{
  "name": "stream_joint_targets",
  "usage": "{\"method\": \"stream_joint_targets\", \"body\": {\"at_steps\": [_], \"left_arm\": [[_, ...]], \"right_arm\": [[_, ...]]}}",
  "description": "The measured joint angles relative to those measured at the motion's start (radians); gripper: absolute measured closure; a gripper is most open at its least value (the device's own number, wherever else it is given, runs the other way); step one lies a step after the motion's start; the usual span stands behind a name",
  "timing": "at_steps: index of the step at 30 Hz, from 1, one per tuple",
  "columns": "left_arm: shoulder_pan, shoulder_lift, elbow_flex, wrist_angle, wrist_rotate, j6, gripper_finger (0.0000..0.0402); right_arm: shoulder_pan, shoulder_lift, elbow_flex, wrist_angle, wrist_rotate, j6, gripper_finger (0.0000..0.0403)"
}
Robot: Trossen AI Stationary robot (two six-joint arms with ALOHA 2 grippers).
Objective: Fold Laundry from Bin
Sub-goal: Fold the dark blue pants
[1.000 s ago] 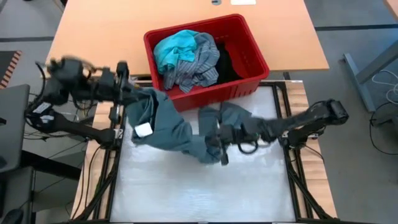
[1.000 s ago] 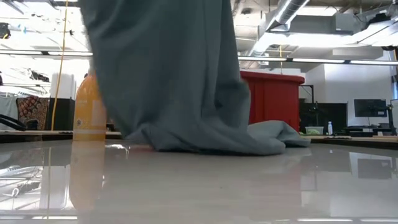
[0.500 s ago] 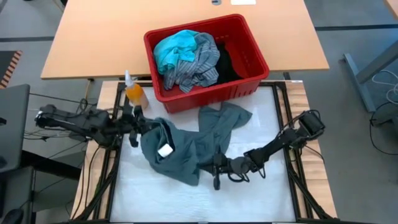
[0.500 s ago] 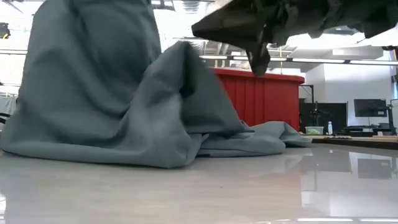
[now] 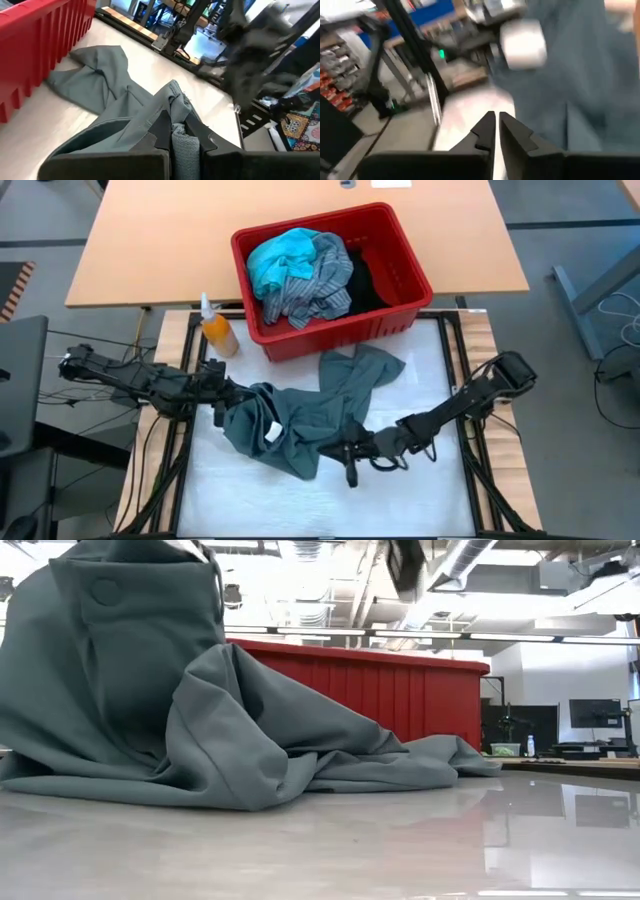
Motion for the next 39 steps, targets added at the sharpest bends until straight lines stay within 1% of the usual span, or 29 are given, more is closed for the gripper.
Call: {"method": "stream_joint_targets", "body": {"at_steps": [2, 4, 7, 10, 14, 18, 20, 22, 24, 28, 31, 36, 39], "left_arm": [[0.000, 0.004, 0.000, -0.001, -0.002, -0.001, 0.0399], [0.000, 0.008, 0.000, 0.004, -0.008, -0.005, 0.0399], [0.002, 0.013, 0.000, -0.001, -0.017, 0.003, 0.0399], [0.011, 0.013, 0.000, -0.002, -0.059, 0.010, 0.0399], [0.032, 0.013, 0.000, -0.004, -0.120, 0.008, 0.0396], [0.039, 0.013, 0.000, -0.003, -0.128, 0.005, 0.0394], [0.039, 0.013, 0.000, -0.004, -0.127, 0.004, 0.0394], [0.039, 0.013, 0.000, -0.005, -0.127, 0.004, 0.0393], [0.039, 0.013, 0.000, -0.008, -0.128, 0.004, 0.0393], [0.039, 0.013, 0.000, -0.007, -0.137, 0.004, 0.0392], [0.039, 0.013, 0.000, -0.007, -0.150, 0.005, 0.0392], [0.039, 0.013, 0.000, -0.004, -0.152, 0.011, 0.0391], [0.039, 0.013, 0.000, -0.004, -0.154, 0.016, 0.0391]], "right_arm": [[-0.035, 0.021, 0.084, -0.116, -0.024, -0.016, 0.0332], [-0.069, 0.054, 0.177, -0.231, -0.092, -0.049, 0.0317], [-0.106, 0.102, 0.342, -0.334, -0.203, -0.172, 0.0287], [-0.117, 0.163, 0.506, -0.465, -0.284, -0.278, 0.0250], [-0.121, 0.284, 0.703, -0.657, -0.382, -0.388, 0.0204], [-0.141, 0.355, 0.865, -0.818, -0.447, -0.452, 0.0176], [-0.146, 0.358, 0.912, -0.894, -0.426, -0.494, 0.0167], [-0.147, 0.356, 0.931, -0.909, -0.355, -0.529, 0.0163], [-0.145, 0.346, 0.931, -0.934, -0.295, -0.529, 0.0162], [-0.146, 0.345, 0.930, -0.987, -0.292, -0.457, 0.0162], [-0.146, 0.358, 0.930, -1.003, -0.262, -0.481, 0.0162], [-0.153, 0.358, 0.929, -1.017, -0.199, -0.462, 0.0162], [-0.155, 0.358, 0.929, -1.029, -0.187, -0.457, 0.0162]]}}
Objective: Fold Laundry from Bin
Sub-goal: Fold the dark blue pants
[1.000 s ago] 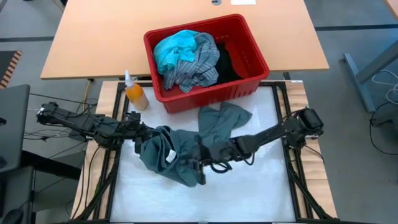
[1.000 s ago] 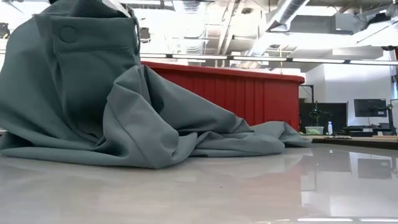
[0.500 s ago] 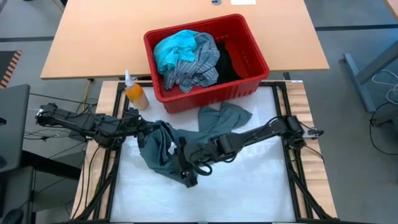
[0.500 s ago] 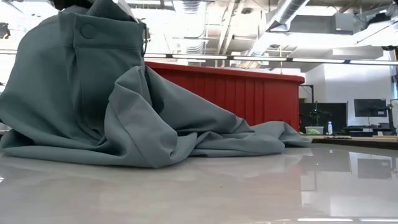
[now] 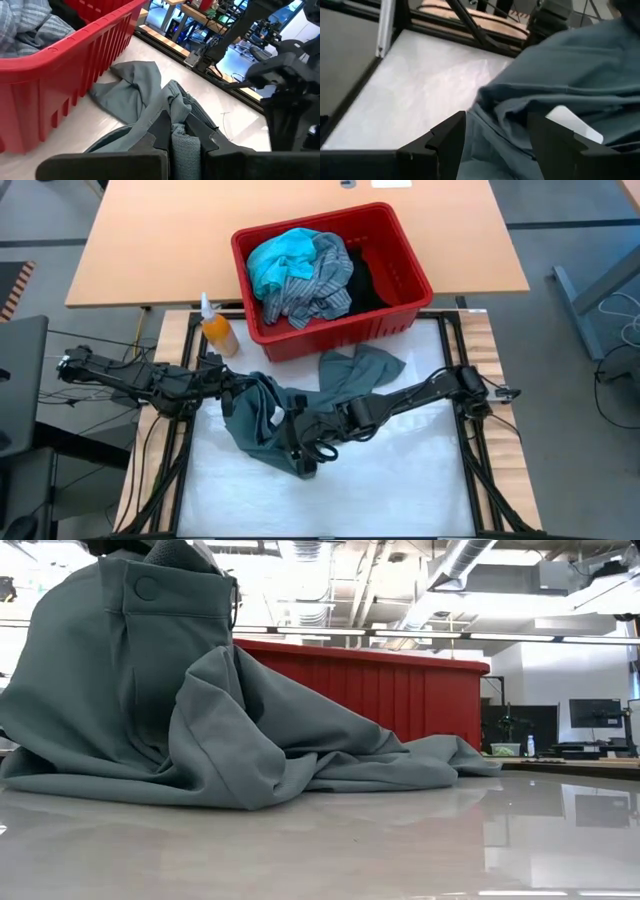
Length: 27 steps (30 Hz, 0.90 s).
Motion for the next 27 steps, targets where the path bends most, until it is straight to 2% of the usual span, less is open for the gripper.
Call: {"method": "stream_joint_targets", "body": {"at_steps": [11, 14, 22, 27], "left_arm": [[0.000, 0.000, 0.000, 0.002, -0.012, 0.011, 0.0391], [0.000, 0.001, 0.000, 0.003, -0.015, 0.003, 0.0391], [0.000, 0.081, -0.025, 0.022, -0.026, -0.129, 0.0391], [0.004, 0.126, -0.025, 0.121, -0.057, -0.131, 0.0391]], "right_arm": [[-0.002, 0.072, -0.003, 0.045, -0.019, 0.018, 0.0162], [-0.001, 0.084, -0.003, 0.068, 0.016, 0.005, 0.0162], [-0.003, 0.098, -0.003, 0.110, 0.025, -0.052, 0.0162], [-0.014, 0.098, -0.003, 0.096, 0.017, -0.083, 0.0162]]}}
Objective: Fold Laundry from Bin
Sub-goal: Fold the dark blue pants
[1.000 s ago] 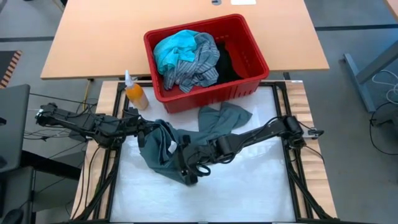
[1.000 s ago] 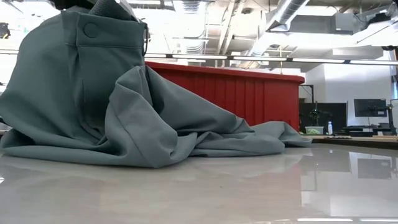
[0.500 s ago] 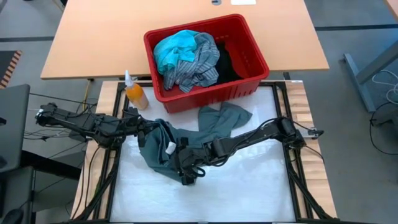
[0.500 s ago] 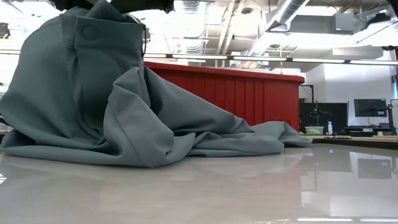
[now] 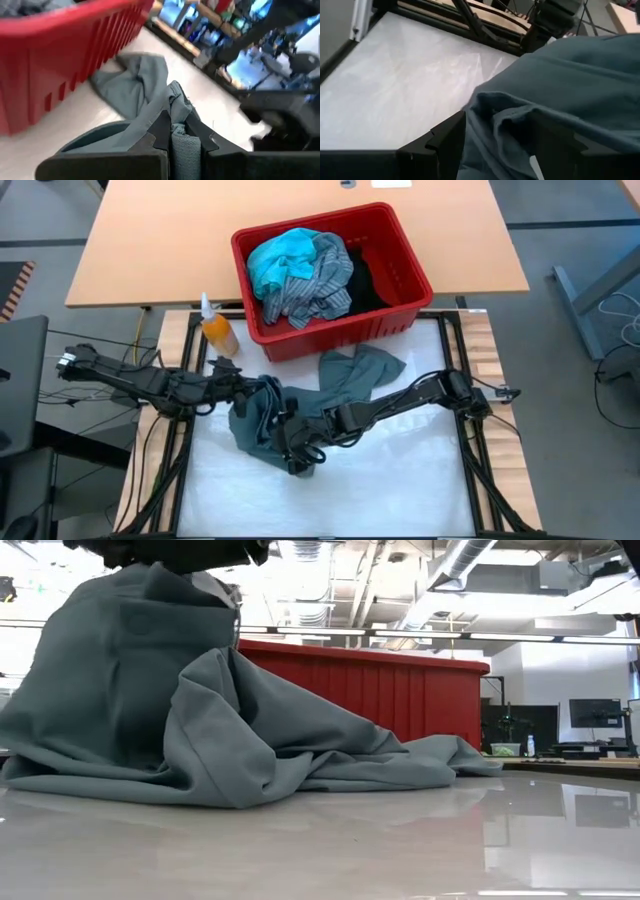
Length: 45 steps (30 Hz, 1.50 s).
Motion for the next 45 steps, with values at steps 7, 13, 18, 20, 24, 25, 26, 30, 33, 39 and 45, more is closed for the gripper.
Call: {"method": "stream_joint_targets", "body": {"at_steps": [7, 13, 18, 20, 24, 25, 26, 30, 33, 39, 45], "left_arm": [[0.030, -0.004, 0.000, 0.053, 0.001, 0.021, 0.0391], [0.039, 0.000, 0.000, 0.094, 0.009, -0.020, 0.0391], [0.040, 0.001, 0.000, 0.114, 0.008, -0.037, 0.0391], [0.040, 0.000, 0.000, 0.116, 0.003, -0.053, 0.0391], [0.040, 0.015, 0.000, 0.120, -0.004, -0.107, 0.0391], [0.040, 0.020, 0.000, 0.119, -0.006, -0.122, 0.0391], [0.040, 0.028, 0.000, 0.120, -0.006, -0.136, 0.0391], [0.040, 0.065, 0.000, 0.125, 0.002, -0.175, 0.0391], [0.041, 0.069, 0.000, 0.133, 0.004, -0.181, 0.0391], [0.063, 0.054, 0.000, 0.180, 0.027, -0.181, 0.0391], [0.070, 0.060, 0.000, 0.203, 0.063, -0.185, 0.0391]], "right_arm": [[-0.011, 0.001, 0.000, -0.065, -0.013, 0.029, 0.0162], [-0.010, 0.020, 0.003, -0.052, -0.012, 0.022, 0.0162], [-0.010, 0.049, 0.000, -0.050, 0.045, -0.035, 0.0163], [-0.004, 0.051, 0.002, -0.049, 0.101, -0.053, 0.0163], [0.001, 0.053, 0.000, -0.030, 0.153, -0.119, 0.0163], [0.001, 0.053, 0.000, -0.019, 0.162, -0.133, 0.0163], [0.001, 0.053, 0.000, -0.011, 0.167, -0.148, 0.0163], [0.000, 0.053, 0.000, -0.004, 0.167, -0.197, 0.0177], [0.000, 0.053, 0.000, -0.018, 0.136, -0.206, 0.0210], [-0.004, 0.060, 0.002, -0.049, 0.083, -0.206, 0.0266], [-0.017, 0.065, 0.000, -0.072, 0.110, -0.205, 0.0265]]}}
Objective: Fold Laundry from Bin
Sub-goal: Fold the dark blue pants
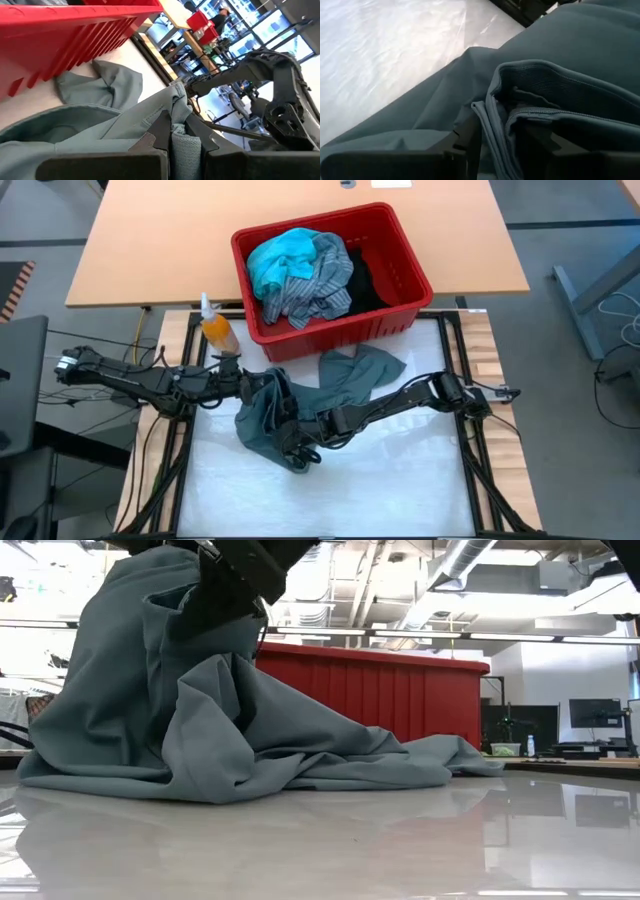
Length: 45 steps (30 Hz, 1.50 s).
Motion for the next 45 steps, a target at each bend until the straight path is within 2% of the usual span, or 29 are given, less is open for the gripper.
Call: {"method": "stream_joint_targets", "body": {"at_steps": [3, 5, 7, 8, 12, 15, 18, 22, 25, 27, 31, 34, 39, 42, 45], "left_arm": [[0.001, -0.002, 0.000, 0.005, -0.007, 0.004, 0.0391], [0.000, -0.004, 0.000, 0.003, -0.002, 0.014, 0.0391], [0.000, -0.004, 0.000, -0.003, 0.003, 0.021, 0.0390], [0.000, -0.004, 0.000, -0.008, 0.009, 0.021, 0.0389], [0.000, -0.004, 0.000, -0.015, 0.038, 0.046, 0.0385], [0.001, -0.006, 0.000, -0.009, 0.079, 0.107, 0.0384], [0.001, -0.011, 0.001, -0.036, 0.114, 0.177, 0.0384], [0.001, -0.011, 0.001, -0.054, 0.172, 0.293, 0.0384], [-0.006, -0.010, 0.001, -0.033, 0.286, 0.344, 0.0384], [-0.018, -0.008, 0.001, -0.017, 0.355, 0.359, 0.0384], [-0.066, -0.007, 0.001, 0.027, 0.430, 0.354, 0.0384], [-0.113, -0.006, 0.001, 0.103, 0.432, 0.356, 0.0384], [-0.175, 0.036, 0.001, 0.171, 0.310, 0.356, 0.0384], [-0.205, 0.142, 0.002, 0.160, 0.230, 0.311, 0.0384], [-0.230, 0.289, 0.002, 0.193, 0.199, 0.266, 0.0384]], "right_arm": [[-0.001, -0.002, 0.000, 0.009, -0.002, -0.001, 0.0276], [-0.001, -0.002, 0.000, 0.014, -0.046, -0.005, 0.0307], [-0.002, -0.005, 0.000, 0.013, -0.099, 0.016, 0.0357], [-0.002, -0.006, 0.001, 0.010, -0.126, 0.028, 0.0366], [-0.001, -0.031, 0.001, -0.056, -0.152, 0.059, 0.0366], [-0.002, -0.092, -0.001, -0.170, -0.189, 0.039, 0.0365], [-0.038, -0.171, -0.001, -0.286, -0.378, 0.031, 0.0365], [-0.105, -0.262, -0.001, -0.409, -0.636, 0.121, 0.0365], [-0.122, -0.315, -0.001, -0.484, -0.762, 0.196, 0.0365], [-0.110, -0.344, -0.001, -0.516, -0.807, 0.216, 0.0366], [-0.041, -0.385, 0.000, -0.509, -0.822, 0.250, 0.0365], [0.020, -0.409, 0.000, -0.476, -0.795, 0.268, 0.0365], [0.093, -0.398, 0.002, -0.476, -0.702, 0.304, 0.0365], [0.111, -0.348, 0.002, -0.526, -0.710, 0.307, 0.0365], [0.124, -0.295, -0.003, -0.609, -0.725, 0.310, 0.0366]]}}
